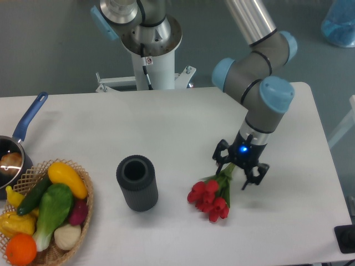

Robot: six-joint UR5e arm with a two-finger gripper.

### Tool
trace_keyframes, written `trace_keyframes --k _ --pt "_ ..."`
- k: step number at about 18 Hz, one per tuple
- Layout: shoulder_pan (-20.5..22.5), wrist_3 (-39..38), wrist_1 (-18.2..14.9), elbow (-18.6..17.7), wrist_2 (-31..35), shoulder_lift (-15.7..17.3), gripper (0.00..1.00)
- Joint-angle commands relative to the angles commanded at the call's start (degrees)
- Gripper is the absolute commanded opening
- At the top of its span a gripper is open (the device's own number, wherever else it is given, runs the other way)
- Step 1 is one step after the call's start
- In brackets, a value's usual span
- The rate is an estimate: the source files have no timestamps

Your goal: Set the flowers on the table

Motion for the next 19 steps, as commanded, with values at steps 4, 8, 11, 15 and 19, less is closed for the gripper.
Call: trace_keyframes --k 4,8,11,15,19 --pt "4.0 -1.2 -0.1 -0.4 -0.4 0.3 1.00" --pt "7.0 -8.5 0.0 1.0 -0.1 1.8 1.00" --pt "6.3 -1.6 0.0 1.1 2.5 1.5 1.00" --pt "5.0 6.2 0.1 1.1 6.9 1.6 1.00" --pt "4.9 9.4 -0.1 1.0 8.2 1.6 1.00"
